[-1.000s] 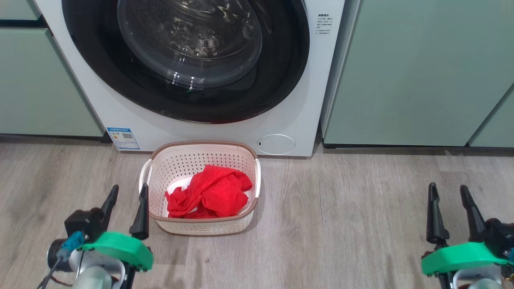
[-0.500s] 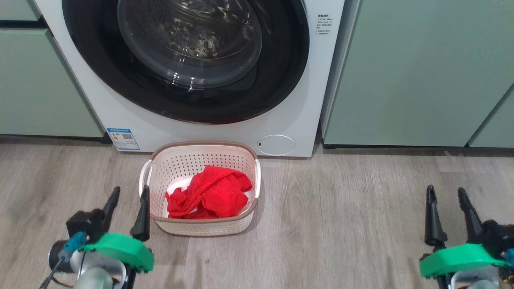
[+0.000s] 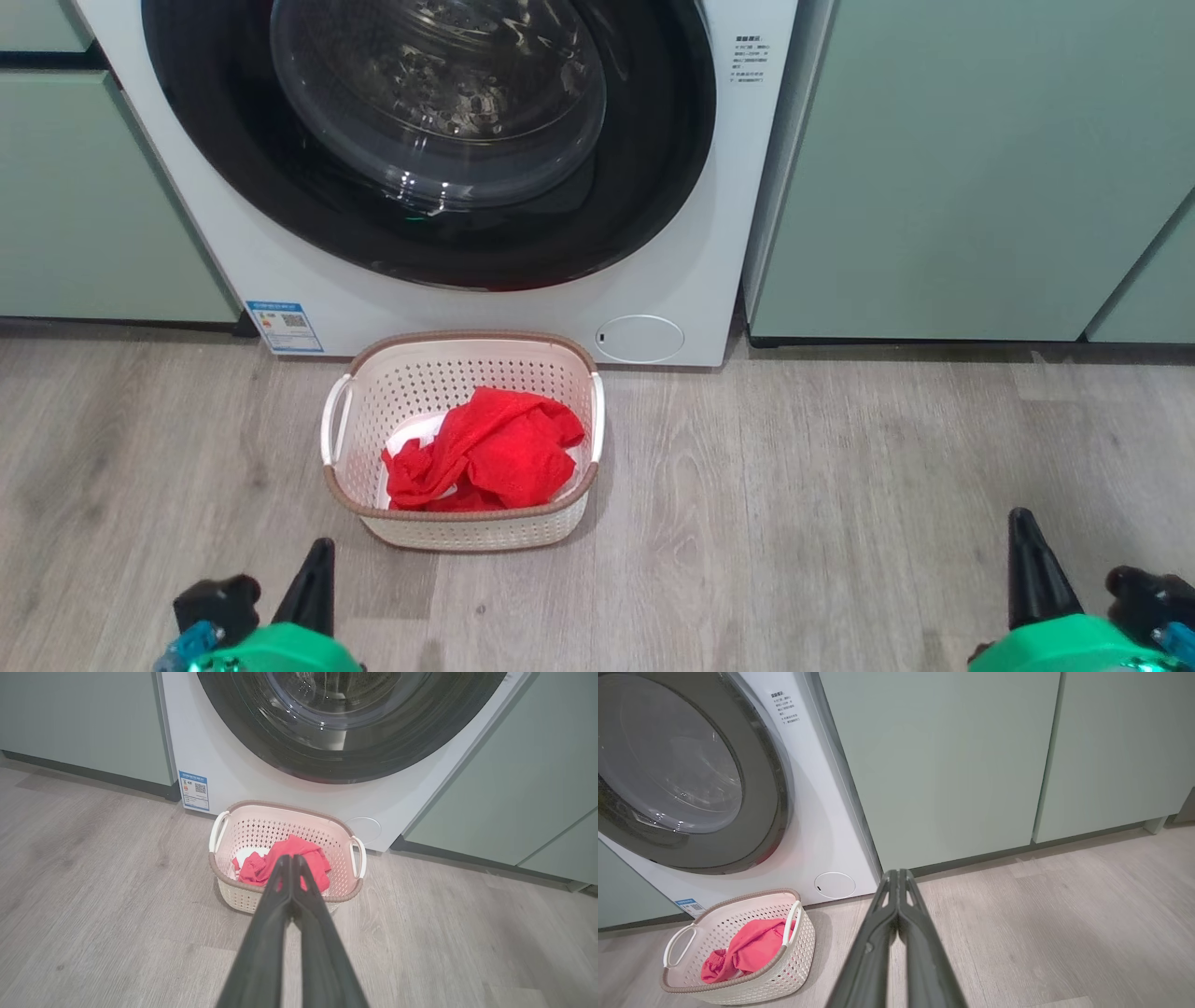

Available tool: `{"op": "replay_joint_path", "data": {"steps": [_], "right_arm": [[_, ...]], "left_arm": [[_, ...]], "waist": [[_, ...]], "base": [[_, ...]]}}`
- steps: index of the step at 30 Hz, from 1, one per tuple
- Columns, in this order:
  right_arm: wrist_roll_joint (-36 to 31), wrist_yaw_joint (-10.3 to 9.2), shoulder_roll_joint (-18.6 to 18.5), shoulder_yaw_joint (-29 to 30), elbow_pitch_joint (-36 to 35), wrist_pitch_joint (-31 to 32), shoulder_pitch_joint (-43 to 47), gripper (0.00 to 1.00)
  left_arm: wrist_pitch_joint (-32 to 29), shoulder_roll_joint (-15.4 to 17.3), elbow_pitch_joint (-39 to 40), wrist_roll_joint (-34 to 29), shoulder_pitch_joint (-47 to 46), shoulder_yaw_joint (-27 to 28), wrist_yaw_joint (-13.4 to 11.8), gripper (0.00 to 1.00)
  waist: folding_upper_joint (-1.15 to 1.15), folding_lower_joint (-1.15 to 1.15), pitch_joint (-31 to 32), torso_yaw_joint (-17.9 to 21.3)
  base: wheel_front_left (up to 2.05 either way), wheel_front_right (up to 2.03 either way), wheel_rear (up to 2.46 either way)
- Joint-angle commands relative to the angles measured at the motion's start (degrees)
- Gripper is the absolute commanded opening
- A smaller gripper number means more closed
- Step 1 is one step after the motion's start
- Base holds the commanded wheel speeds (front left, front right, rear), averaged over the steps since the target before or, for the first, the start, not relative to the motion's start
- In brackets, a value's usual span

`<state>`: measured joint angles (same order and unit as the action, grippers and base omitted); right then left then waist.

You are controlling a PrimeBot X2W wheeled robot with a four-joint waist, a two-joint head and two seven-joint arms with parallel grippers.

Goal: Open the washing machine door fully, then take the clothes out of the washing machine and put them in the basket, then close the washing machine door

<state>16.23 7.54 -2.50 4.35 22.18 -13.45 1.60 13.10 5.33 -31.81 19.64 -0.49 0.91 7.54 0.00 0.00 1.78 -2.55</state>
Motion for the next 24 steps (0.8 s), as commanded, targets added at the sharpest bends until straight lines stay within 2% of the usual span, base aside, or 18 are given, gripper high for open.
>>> {"op": "replay_joint_path", "data": {"steps": [1,24], "right_arm": [[1.65,0.00,-0.23,0.24,-2.03,0.58,-1.86,0.00],[15.82,-0.01,-0.26,0.55,-3.28,4.21,-2.92,0.00]], "left_arm": [[-0.34,0.44,2.07,1.61,-2.71,0.51,0.00,0.00],[-3.92,-0.11,5.16,15.16,-3.20,1.40,-0.01,0.00]], "waist": [[0.00,0.00,-0.03,0.03],[0.00,0.00,-0.40,0.51]], "base": [[0.00,0.00,0.00],[0.00,0.00,0.00]]}}
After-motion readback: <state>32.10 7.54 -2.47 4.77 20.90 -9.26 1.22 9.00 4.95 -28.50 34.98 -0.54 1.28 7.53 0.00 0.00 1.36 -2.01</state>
